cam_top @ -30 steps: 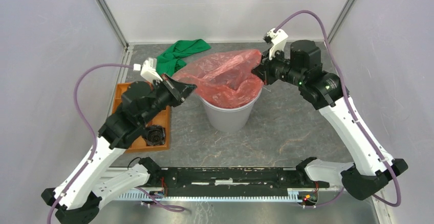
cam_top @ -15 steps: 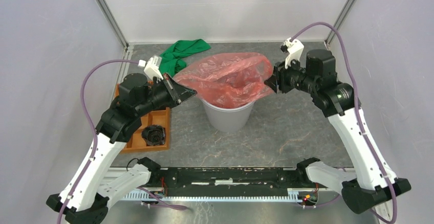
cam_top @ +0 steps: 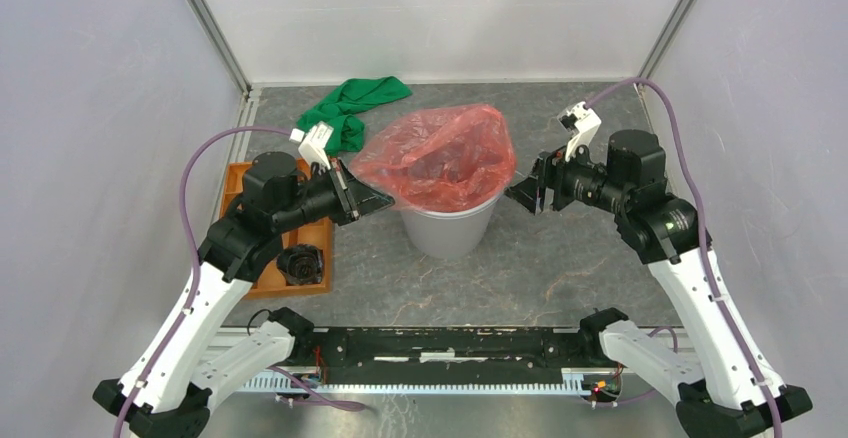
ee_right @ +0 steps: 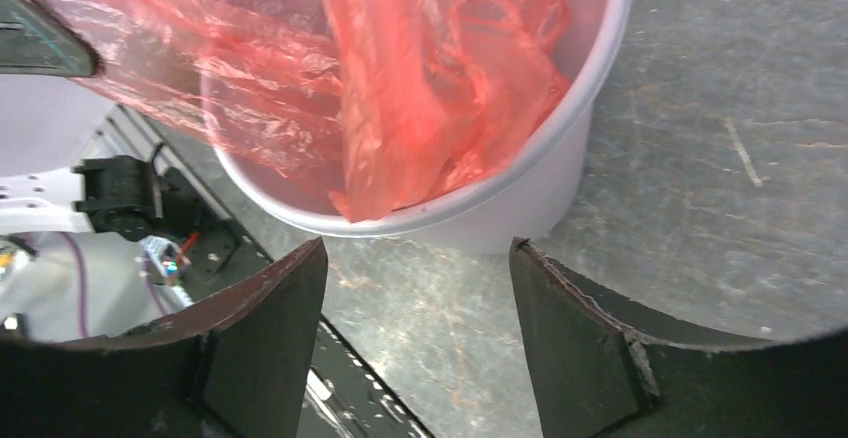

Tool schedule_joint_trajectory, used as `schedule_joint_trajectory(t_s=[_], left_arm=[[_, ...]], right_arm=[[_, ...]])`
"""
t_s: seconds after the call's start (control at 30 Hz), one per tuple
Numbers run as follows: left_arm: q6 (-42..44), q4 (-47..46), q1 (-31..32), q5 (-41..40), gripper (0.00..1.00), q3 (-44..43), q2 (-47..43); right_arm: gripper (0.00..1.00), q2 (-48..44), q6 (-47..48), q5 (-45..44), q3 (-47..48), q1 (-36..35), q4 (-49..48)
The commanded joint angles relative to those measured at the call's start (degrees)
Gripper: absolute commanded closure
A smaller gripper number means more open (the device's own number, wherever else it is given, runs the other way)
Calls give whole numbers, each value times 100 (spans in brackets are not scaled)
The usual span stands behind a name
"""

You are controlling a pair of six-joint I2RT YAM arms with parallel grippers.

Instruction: Put the trash bags into the trash bin

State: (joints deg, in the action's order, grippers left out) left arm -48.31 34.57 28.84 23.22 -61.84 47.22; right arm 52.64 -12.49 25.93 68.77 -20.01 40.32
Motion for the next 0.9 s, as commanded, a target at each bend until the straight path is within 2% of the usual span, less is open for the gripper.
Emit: schedule_joint_trajectory(t_s=[0.0,0.13,0.2,0.5,0.6,0.67,0.77,0.87], left_arm=[[174,-277,-34,269,98,-86,-77],[144,-282,-31,290,98,-124,-126],[118,-304,-35,297,98,-134,-165],[-9,-442,-29,392,98,-135,-281],[-81,-552,-32,434,98,-101,-309],[-105,-596,-33,455,98,-123,-302],[-111,-611,-34,472,98,-126,-292],[-93,-589,-36,471,98,-120,-308]], right_arm=[[28,-269,-1018,550,-395,-8,-949],[41,-505,-2073,997,-1091,-43,-2134],[47,-566,-2336,949,-1273,-92,-2432],[47,-381,-2588,458,-1506,-482,-2805],[63,-340,-2520,63,-1531,-719,-2784],[67,-353,-2469,-146,-1598,-776,-2786],[68,-322,-2369,-449,-1605,-823,-2608],[59,-315,-2249,-552,-1590,-855,-2507]])
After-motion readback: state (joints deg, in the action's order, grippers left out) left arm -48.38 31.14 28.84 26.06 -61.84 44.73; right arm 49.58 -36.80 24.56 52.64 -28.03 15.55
